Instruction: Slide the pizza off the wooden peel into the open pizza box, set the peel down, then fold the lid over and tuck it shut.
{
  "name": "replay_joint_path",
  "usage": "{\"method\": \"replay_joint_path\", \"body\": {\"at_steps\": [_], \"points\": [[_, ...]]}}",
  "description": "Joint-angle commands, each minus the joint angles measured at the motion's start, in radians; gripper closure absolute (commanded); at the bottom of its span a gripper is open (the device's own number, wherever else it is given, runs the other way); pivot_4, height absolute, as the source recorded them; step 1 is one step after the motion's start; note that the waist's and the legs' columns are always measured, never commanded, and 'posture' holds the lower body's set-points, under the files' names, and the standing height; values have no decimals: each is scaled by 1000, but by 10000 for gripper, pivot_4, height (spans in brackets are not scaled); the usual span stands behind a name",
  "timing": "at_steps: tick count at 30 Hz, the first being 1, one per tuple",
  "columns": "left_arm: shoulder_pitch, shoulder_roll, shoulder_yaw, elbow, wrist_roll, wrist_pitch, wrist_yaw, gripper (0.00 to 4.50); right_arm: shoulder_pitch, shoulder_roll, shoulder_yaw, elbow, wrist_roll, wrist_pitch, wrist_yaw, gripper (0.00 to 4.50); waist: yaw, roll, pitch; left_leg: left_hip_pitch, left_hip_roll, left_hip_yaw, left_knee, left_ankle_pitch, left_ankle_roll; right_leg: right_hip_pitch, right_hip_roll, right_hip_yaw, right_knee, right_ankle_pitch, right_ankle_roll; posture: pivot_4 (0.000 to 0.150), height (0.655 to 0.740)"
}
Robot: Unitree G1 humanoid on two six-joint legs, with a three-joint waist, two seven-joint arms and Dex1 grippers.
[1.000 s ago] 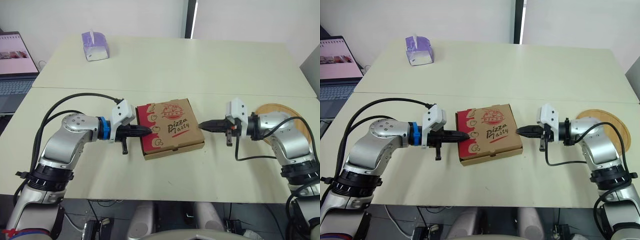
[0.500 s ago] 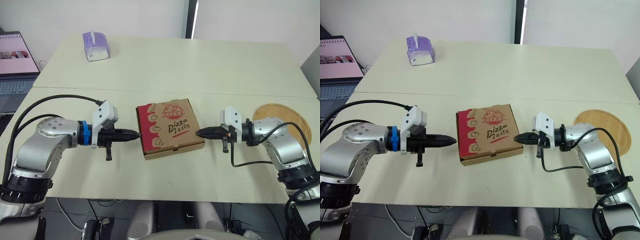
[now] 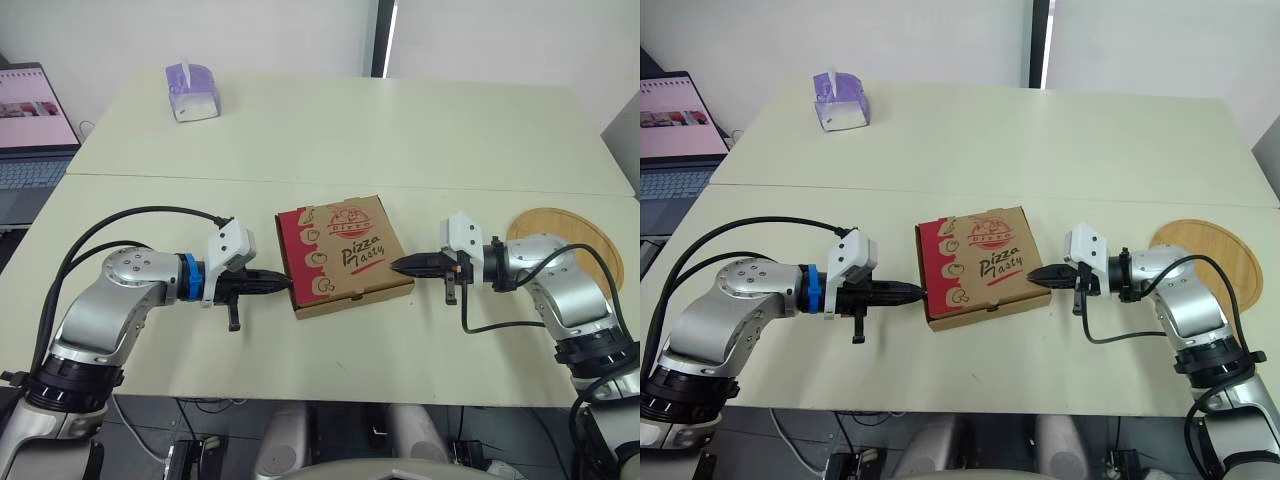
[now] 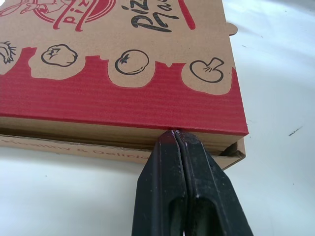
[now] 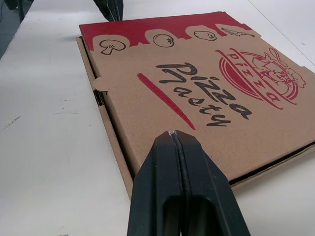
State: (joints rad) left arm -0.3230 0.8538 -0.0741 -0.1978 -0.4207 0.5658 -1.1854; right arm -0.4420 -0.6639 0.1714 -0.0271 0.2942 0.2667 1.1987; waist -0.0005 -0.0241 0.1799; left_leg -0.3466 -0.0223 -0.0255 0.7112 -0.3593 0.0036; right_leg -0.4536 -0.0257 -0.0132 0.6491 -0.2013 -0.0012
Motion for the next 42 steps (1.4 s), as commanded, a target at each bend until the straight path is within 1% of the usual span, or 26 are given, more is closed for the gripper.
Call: {"method": "replay_joint_path", "body": {"at_steps": [1,5,9,12,15,18,22,28,32,38,41,42], "points": [[-27,48,50,-12,-37,14,-43,45000,-12,-9,-18,-19,-1,-16,1,44730,-1,0,0,0,0,0,0,0,0,0,0,0,0,0,0,1500,7400],[-47,70,68,-19,-74,37,-68,45000,-10,-11,-20,-20,0,-15,-1,44730,-1,0,0,0,0,0,0,0,1,0,0,0,0,0,0,1500,7400],[-69,1,45,-57,-90,46,-14,45000,-10,-10,-19,-15,-3,-18,0,44730,0,0,0,0,0,0,0,-1,2,0,0,0,0,0,0,1500,7400],[-50,-22,-6,-68,-25,3,17,45000,-10,-10,-17,-15,-7,-20,0,44730,-1,0,0,0,0,0,0,0,0,0,0,0,0,0,0,1500,7400],[-18,-16,-48,-57,49,-65,30,45000,-4,-15,-12,-12,-20,-29,-1,44730,-2,0,0,0,0,0,0,0,0,0,0,0,0,0,0,1500,7400],[3,-16,-64,-50,76,-86,36,45000,8,-20,-1,-13,-43,-46,0,44730,-2,0,0,0,0,0,0,0,0,0,0,0,0,0,0,1500,7400],[11,-40,-95,-17,135,-124,80,45000,20,-21,34,-2,-109,-83,-18,44730,-1,0,0,1,0,0,0,-1,1,1,0,0,0,0,0,1500,7400],[26,-43,-109,-13,156,-104,98,45000,23,-23,53,15,-153,-81,-38,44730,-1,0,-2,4,0,0,0,-2,3,5,0,0,-1,0,0,1500,7400],[33,-38,-118,-6,171,-106,101,45000,24,-26,58,23,-164,-80,-47,44730,-1,0,-2,16,0,0,-2,-3,5,15,0,0,-3,0,0,1500,7400],[39,-35,-95,1,163,-131,102,45000,16,-39,45,55,-163,-92,-36,44730,-1,0,-3,17,0,0,-2,-3,5,17,0,0,-3,0,0,1500,7400],[43,-55,-10,-41,67,-95,110,45000,5,-41,3,58,-111,-76,-21,44730,-1,0,-3,17,0,0,-2,-3,5,17,0,0,-3,0,0,1500,7400],[46,-50,31,-61,24,-67,107,45000,-15,-35,-27,49,-68,-41,-22,44730,-1,0,-3,17,0,0,-2,-3,5,16,0,0,-3,0,0,1500,7400]]}}
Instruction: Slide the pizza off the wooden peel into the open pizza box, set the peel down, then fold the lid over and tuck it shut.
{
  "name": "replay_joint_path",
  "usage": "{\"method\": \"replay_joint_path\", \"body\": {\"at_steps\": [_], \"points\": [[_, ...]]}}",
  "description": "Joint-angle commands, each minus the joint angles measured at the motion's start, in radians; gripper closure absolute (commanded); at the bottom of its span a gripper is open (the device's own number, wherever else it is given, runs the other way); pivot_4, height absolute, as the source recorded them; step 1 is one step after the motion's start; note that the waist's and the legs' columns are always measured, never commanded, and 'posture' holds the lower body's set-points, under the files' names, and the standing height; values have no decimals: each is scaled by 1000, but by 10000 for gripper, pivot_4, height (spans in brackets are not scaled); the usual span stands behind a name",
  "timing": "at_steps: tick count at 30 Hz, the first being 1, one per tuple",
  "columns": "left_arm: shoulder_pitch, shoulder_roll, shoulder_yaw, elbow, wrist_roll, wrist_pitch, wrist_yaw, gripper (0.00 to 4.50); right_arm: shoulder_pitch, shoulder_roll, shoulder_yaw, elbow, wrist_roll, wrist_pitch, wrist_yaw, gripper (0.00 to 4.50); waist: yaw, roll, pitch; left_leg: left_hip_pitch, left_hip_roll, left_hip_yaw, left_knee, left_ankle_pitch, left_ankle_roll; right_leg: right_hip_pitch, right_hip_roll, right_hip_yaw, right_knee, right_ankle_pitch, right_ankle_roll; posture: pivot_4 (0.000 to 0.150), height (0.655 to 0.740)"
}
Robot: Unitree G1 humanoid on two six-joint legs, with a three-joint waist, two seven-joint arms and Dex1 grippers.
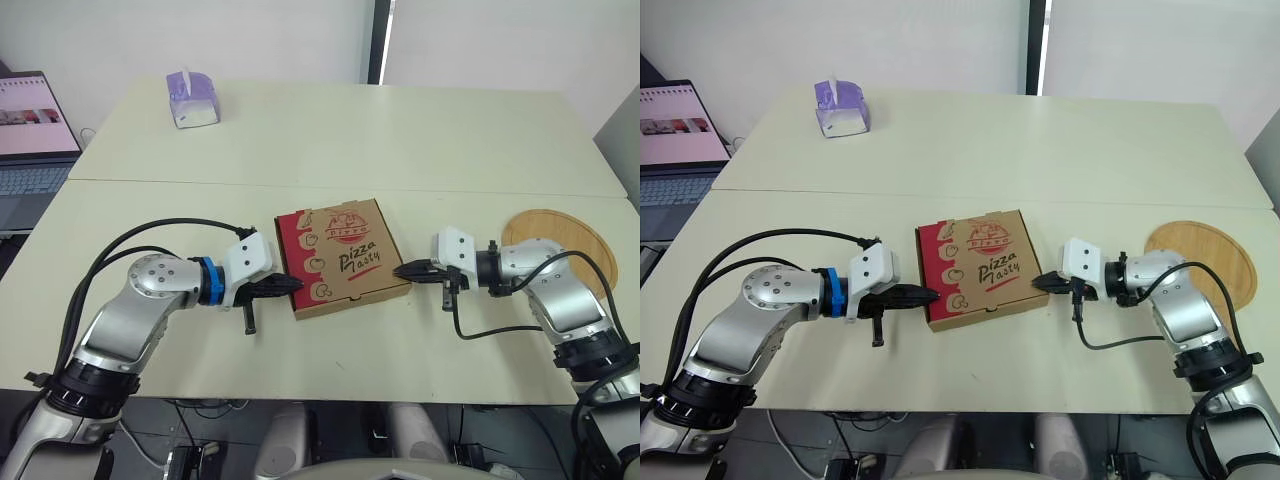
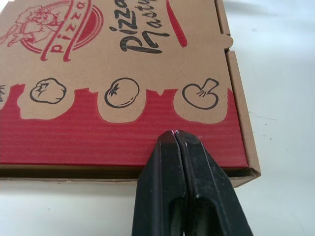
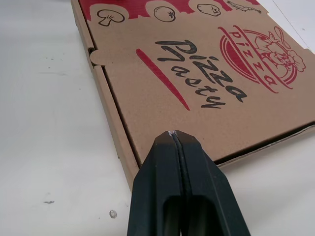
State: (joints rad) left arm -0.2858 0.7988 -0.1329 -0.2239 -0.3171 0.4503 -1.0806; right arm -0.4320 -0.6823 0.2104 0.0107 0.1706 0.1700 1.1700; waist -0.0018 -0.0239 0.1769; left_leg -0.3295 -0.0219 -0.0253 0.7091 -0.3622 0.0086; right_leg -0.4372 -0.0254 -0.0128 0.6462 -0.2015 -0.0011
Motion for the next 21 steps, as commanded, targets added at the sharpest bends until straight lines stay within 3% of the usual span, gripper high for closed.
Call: {"method": "replay_joint_path", "body": {"at_steps": [1,4,9,16,21], "points": [[13,11,127,-46,-109,70,6,45000,-47,-8,-94,9,91,87,-1,44730,0,0,1,0,0,0,0,0,0,0,0,0,0,0,0,1500,7400],[19,12,210,-23,-120,84,57,45000,-105,5,-134,46,113,109,-31,44730,-1,0,1,-2,0,0,0,0,0,-3,0,0,0,0,0,1500,7400],[18,8,256,81,-20,44,191,45000,-181,4,-82,219,-16,-11,-66,44730,-1,0,1,-2,0,0,-1,0,0,-3,0,0,0,0,0,1500,7400],[28,-38,163,84,51,69,261,45000,-258,73,-15,429,-125,-124,-98,44730,0,0,1,-3,0,2,-2,1,-3,-4,-1,0,-1,0,0,1500,7400],[24,-89,87,34,33,102,234,45000,-199,81,-16,351,-95,-95,-57,44730,1,0,1,-4,0,1,-3,1,-3,-5,-1,0,-1,0,0,1500,7400]]}}
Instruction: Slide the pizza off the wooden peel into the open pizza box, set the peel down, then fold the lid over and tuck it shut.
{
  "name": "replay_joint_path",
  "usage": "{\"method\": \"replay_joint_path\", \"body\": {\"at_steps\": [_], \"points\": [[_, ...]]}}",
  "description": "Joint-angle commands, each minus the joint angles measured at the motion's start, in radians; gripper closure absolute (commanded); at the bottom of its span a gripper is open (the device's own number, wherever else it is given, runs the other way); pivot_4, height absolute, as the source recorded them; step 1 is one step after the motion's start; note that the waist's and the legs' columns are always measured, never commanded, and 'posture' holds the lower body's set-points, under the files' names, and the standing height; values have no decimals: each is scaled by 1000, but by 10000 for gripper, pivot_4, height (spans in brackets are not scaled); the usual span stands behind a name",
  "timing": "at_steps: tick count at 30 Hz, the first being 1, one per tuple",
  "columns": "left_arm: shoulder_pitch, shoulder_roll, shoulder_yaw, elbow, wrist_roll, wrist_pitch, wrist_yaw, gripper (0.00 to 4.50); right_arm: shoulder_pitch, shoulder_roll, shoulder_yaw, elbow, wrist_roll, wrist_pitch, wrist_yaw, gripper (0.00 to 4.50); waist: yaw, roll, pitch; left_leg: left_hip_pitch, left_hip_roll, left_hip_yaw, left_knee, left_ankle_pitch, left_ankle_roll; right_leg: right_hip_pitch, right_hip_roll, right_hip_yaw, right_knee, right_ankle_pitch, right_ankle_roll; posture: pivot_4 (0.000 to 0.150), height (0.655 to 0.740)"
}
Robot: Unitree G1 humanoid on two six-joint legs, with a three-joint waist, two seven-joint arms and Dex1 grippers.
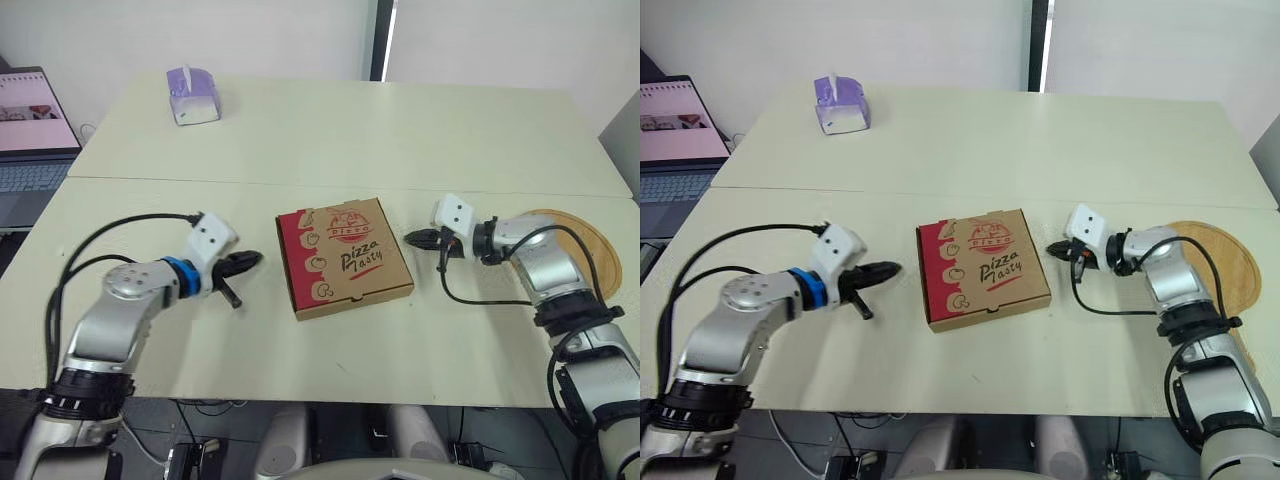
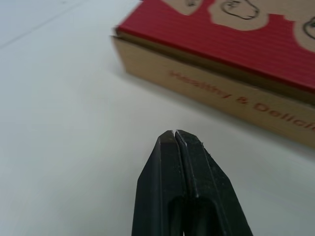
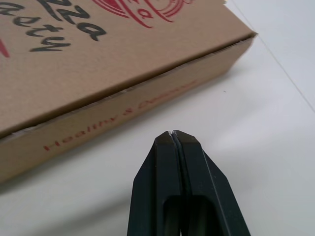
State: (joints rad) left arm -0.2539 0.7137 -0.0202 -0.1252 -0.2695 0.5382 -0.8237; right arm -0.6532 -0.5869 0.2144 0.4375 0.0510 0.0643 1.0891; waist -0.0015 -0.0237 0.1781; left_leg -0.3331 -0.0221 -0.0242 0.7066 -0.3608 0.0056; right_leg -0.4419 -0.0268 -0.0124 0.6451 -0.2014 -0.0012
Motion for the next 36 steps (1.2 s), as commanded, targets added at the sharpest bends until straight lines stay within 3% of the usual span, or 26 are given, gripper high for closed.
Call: {"method": "replay_joint_path", "body": {"at_steps": [1,7,14,24,36], "points": [[-6,-4,-39,-77,-21,26,-34,45000,42,-18,-21,-110,35,26,33,44730,0,0,0,0,0,0,0,0,1,0,0,0,0,0,0,1500,7400],[-35,-19,-88,-99,-40,46,-91,45000,176,-63,-42,-366,98,159,53,44730,2,0,0,0,0,0,0,-2,3,0,0,0,0,0,0,1500,7400],[-165,-97,-206,7,18,1,-144,45000,280,-130,-89,-522,139,268,47,44730,8,0,0,0,-1,-1,0,-2,3,0,0,-1,0,0,0,1500,7400],[-272,-229,-296,133,86,-55,-179,45000,318,-174,-136,-548,131,293,30,44730,17,0,0,0,-1,-1,0,-1,3,1,0,0,0,0,0,1500,7400],[-275,-193,-242,173,110,-71,-189,45000,318,-175,-128,-571,144,331,54,44730,20,0,0,1,-1,-1,1,-1,3,2,0,0,0,0,0,1500,7400]]}}
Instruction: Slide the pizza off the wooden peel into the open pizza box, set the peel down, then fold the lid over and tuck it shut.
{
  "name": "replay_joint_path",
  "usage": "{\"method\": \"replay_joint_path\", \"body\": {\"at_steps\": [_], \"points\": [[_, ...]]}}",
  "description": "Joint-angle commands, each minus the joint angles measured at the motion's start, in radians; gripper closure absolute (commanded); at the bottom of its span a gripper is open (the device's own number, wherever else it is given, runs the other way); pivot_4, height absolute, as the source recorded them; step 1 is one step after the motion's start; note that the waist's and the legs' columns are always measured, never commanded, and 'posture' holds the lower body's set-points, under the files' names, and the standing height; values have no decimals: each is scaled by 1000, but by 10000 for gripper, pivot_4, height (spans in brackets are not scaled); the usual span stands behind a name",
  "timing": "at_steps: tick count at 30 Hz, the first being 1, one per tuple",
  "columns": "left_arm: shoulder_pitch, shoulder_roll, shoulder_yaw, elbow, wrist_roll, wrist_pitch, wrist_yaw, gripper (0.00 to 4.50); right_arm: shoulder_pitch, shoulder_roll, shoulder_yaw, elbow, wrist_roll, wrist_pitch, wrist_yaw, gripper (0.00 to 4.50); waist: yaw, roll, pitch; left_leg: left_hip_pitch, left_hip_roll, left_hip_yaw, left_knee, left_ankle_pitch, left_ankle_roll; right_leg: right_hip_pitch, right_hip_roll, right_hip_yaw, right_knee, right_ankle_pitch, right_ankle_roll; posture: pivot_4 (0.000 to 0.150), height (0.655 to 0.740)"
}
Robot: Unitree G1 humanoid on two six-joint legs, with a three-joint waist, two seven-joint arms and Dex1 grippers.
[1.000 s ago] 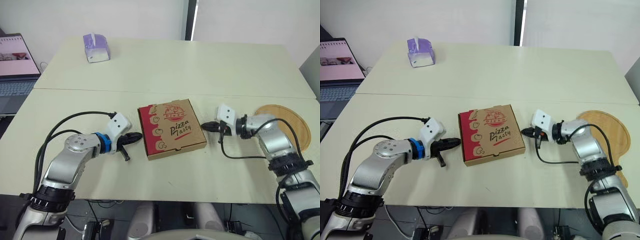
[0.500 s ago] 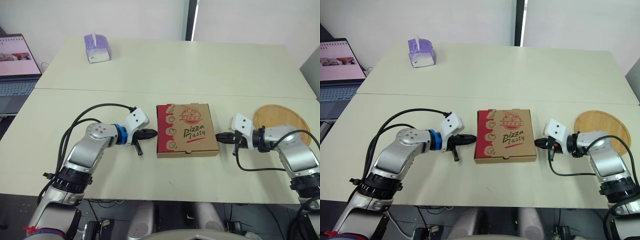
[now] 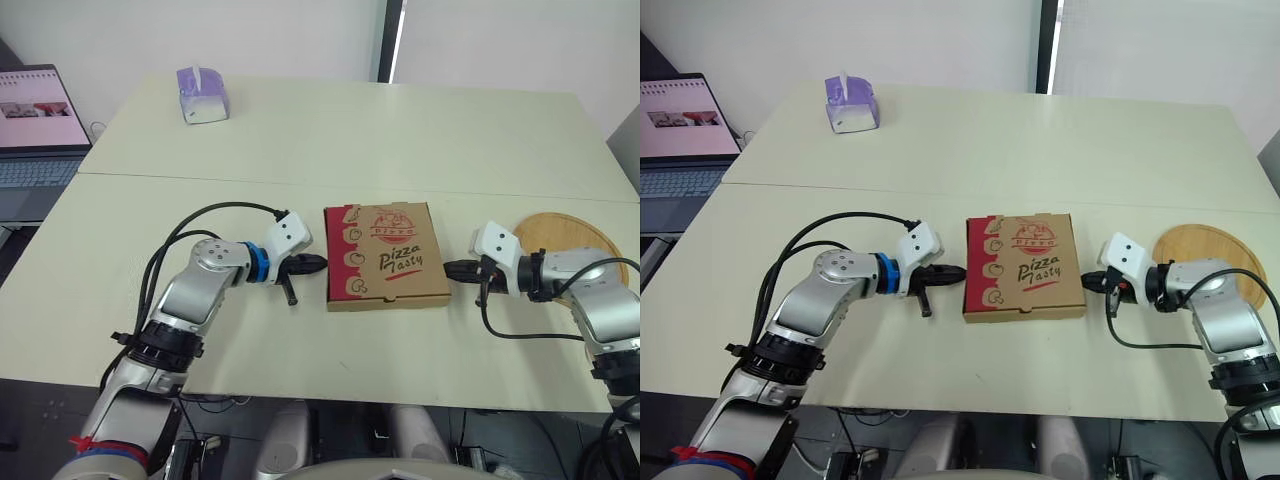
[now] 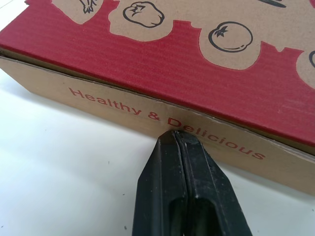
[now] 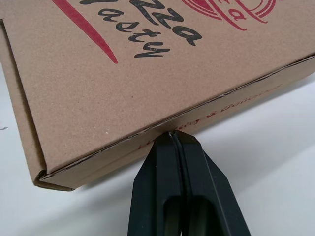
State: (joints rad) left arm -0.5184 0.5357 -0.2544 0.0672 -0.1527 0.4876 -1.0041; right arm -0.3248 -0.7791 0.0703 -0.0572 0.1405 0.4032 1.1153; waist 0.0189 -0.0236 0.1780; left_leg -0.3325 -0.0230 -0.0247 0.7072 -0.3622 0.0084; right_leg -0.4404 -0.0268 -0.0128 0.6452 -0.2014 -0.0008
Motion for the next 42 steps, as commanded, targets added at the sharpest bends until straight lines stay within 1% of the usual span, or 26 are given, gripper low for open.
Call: {"method": "replay_joint_path", "body": {"at_steps": [1,8,13,17,20,22,24,27,31,36,37,38,42], "points": [[-11,-14,-4,-17,-5,-20,-5,45000,-11,17,18,-75,53,-9,31,44730,0,0,0,0,0,0,0,0,0,0,0,0,0,0,0,1500,7400],[-14,-7,6,-16,-3,-19,-3,45000,-12,21,30,-77,53,1,48,44730,-1,0,0,0,0,0,0,0,0,0,0,0,0,0,0,1500,7400],[-2,4,15,-23,-1,-22,-6,45000,-18,8,28,-21,17,-48,41,44730,-2,0,0,0,0,0,0,0,0,0,0,0,0,0,0,1500,7400],[-8,58,65,-1,1,-36,-9,45000,-21,-38,-5,48,2,-113,55,44730,-2,0,0,0,0,0,0,0,0,0,0,0,0,0,0,1500,7400],[-22,123,134,8,-36,-62,-45,45000,-44,-93,-35,127,-5,-191,73,44730,-4,0,0,0,0,0,0,0,0,0,0,0,0,0,0,1500,7400],[-37,145,189,24,-73,-101,-66,45000,-83,-114,-58,172,19,-218,85,44730,-6,0,1,0,0,0,0,0,0,-1,0,0,0,0,0,1500,7400],[-67,152,250,58,-119,-112,-77,41183,-141,-116,-95,204,76,-183,105,41067,-11,0,1,0,0,1,0,0,0,-1,0,0,0,0,0,1500,7400],[-96,167,304,101,-175,-116,-125,33531,-218,-114,-124,249,118,-157,121,33097,-15,0,1,0,1,1,0,0,-1,0,0,0,0,0,0,1500,7400],[-119,196,330,165,-182,-151,-166,20121,-275,-112,-141,296,148,-145,130,18667,-19,0,1,0,1,0,-1,1,-3,-1,0,-1,-1,0,0,1500,7400],[-103,219,335,186,-184,-169,-191,3810,-231,-120,-166,264,176,-131,122,610,-17,0,1,-3,1,0,-1,1,-2,-2,0,-1,-2,0,0,1500,7400],[-89,225,336,180,-187,-168,-198,1047,-209,-124,-176,240,189,-117,122,0,-17,0,1,-3,0,0,-1,1,-2,-2,0,-1,-2,0,0,1500,7400],[-71,231,337,169,-189,-166,-206,201,-182,-130,-186,210,203,-101,125,0,-17,0,1,-3,0,0,-1,1,-2,-2,0,-1,-2,0,0,1500,7400],[22,269,369,69,-230,-124,-230,201,-15,-159,-261,23,281,-14,126,0,-18,0,1,-6,1,0,-1,0,-1,-5,0,-1,-1,0,0,1500,7400]]}}
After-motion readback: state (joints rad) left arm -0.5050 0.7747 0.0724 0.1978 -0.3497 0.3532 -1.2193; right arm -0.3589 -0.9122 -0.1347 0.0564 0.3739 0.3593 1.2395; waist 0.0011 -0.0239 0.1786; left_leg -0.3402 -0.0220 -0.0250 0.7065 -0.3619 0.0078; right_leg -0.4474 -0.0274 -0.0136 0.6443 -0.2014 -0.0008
